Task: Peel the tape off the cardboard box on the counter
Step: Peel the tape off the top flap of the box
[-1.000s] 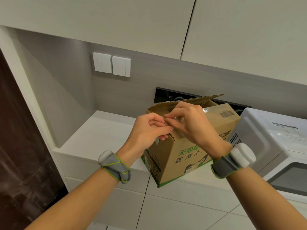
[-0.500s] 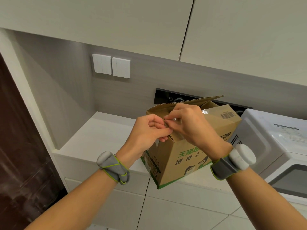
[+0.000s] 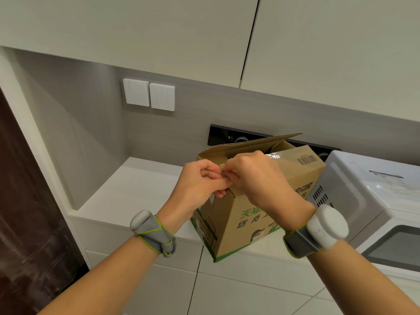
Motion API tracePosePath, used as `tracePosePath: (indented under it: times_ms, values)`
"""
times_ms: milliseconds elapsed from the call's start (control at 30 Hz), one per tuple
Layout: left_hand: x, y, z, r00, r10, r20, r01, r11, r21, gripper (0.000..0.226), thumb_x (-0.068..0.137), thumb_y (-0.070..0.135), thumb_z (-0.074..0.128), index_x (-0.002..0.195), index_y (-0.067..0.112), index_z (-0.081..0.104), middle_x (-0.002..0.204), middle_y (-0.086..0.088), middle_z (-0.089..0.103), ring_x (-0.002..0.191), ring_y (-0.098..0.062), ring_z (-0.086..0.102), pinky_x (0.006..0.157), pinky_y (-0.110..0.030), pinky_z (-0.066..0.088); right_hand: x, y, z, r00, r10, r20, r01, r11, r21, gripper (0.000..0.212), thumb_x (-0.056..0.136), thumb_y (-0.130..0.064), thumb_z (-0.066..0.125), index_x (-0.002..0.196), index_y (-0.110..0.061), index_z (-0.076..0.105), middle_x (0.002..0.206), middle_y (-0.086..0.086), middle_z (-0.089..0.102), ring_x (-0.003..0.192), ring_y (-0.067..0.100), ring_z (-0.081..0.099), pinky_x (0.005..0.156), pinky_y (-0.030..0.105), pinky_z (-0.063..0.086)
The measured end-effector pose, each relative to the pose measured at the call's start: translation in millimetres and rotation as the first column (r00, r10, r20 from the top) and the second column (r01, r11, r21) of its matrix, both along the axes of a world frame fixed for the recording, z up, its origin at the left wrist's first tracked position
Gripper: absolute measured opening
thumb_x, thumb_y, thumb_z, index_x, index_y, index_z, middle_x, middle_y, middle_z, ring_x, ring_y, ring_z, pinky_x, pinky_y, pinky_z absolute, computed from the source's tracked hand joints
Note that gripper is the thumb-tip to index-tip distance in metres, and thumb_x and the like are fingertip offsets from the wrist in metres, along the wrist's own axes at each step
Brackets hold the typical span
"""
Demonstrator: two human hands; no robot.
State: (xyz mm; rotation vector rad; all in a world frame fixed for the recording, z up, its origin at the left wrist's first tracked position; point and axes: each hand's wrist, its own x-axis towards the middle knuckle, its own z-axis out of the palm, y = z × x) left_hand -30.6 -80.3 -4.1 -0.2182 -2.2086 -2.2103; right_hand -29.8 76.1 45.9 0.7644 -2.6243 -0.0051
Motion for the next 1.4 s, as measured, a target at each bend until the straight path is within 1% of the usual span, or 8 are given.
tracePosePath:
  times_ms: [133,267,467,667,1033,1200,1333,1400]
  values:
    - [-0.2,0.7,0.1,1.0,-0.001,0.014,0.001,1.0,0.002,0.024,0.08,-0.005,0.084,0.098,-0.002,0.069,0.067,-0.005,0.072,0.057,-0.016,0.069,0.059,-0.023,0.057,3.4,-8.0,5.7,0.998,-0.068,0.006,0.068,0.997,0.033,0.006,0.097,-0.027,0.067,0.102,-0.027,0.07,0.097,-0.002,0.065,0.093,0.027,0.064,0.072,0.039,0.054]
    - [0.8,0.3,-0.8,1.0,0.004,0.01,-0.004,1.0,-0.001,0.023,0.08,-0.004,0.083,0.098,-0.003,0.069,0.069,-0.008,0.072,0.058,-0.017,0.07,0.06,-0.023,0.057,4.0,-10.5,9.7,0.993,-0.113,0.043,0.115,0.992,-0.047,0.014,0.1,-0.033,0.062,0.103,-0.028,0.075,0.103,0.0,0.067,0.098,0.027,0.063,0.075,0.038,0.052]
    - [1.7,1.6,-1.1,1.0,-0.002,0.005,0.002,1.0,-0.028,0.026,0.082,-0.001,0.084,0.102,-0.004,0.068,0.069,-0.006,0.073,0.06,-0.015,0.071,0.06,-0.022,0.057,2.4,-6.0,9.3,0.983,-0.124,0.138,0.153,0.963,-0.222,0.009,0.09,-0.039,0.072,0.09,-0.032,0.078,0.094,-0.003,0.072,0.096,0.023,0.066,0.078,0.045,0.056]
    - [1.8,2.1,-0.2,1.0,0.004,0.007,-0.004,0.999,-0.04,0.027,0.082,-0.002,0.083,0.104,-0.006,0.067,0.073,-0.011,0.072,0.059,-0.015,0.07,0.06,-0.022,0.057,0.9,-5.1,9.6,0.979,-0.126,0.163,0.165,0.953,-0.255,0.007,0.09,-0.037,0.074,0.089,-0.032,0.078,0.094,-0.005,0.072,0.096,0.02,0.065,0.08,0.044,0.056]
    - [3.6,2.1,1.7,1.0,0.012,0.007,-0.012,0.999,-0.047,0.025,0.081,-0.007,0.081,0.101,-0.007,0.067,0.077,-0.017,0.071,0.059,-0.015,0.07,0.06,-0.022,0.058,6.8,-11.4,6.7,0.987,-0.132,0.091,0.145,0.977,-0.159,0.01,0.096,-0.035,0.065,0.097,-0.028,0.073,0.097,-0.004,0.068,0.091,0.023,0.065,0.074,0.045,0.056]
    - [4.2,1.3,3.7,1.0,0.011,0.013,-0.01,0.999,-0.053,0.021,0.081,-0.008,0.08,0.097,-0.002,0.069,0.072,-0.011,0.072,0.061,-0.018,0.07,0.06,-0.023,0.058,17.9,-22.0,15.0,0.978,-0.191,0.079,0.184,0.979,0.093,0.016,0.097,-0.032,0.064,0.107,-0.02,0.064,0.101,-0.002,0.052,0.096,0.029,0.062,0.069,0.037,0.042]
    - [5.2,0.0,4.7,1.0,0.005,0.014,-0.003,0.997,-0.077,0.019,0.083,-0.013,0.076,0.094,0.001,0.068,0.065,-0.004,0.07,0.057,-0.011,0.069,0.058,-0.019,0.055,32.4,-34.8,28.0,0.969,-0.234,0.081,0.209,0.948,0.24,0.03,0.096,-0.029,0.066,0.118,-0.012,0.056,0.117,0.007,0.053,0.106,0.032,0.061,0.072,0.036,0.034]
    - [5.8,-0.5,5.4,1.0,0.008,0.012,-0.006,0.995,-0.098,0.02,0.083,-0.014,0.074,0.099,-0.002,0.07,0.07,-0.009,0.071,0.058,-0.01,0.07,0.058,-0.017,0.055,36.2,-38.9,30.1,0.97,-0.233,0.07,0.206,0.939,0.276,0.033,0.096,-0.029,0.066,0.121,-0.011,0.055,0.122,0.009,0.054,0.109,0.032,0.061,0.073,0.036,0.034]
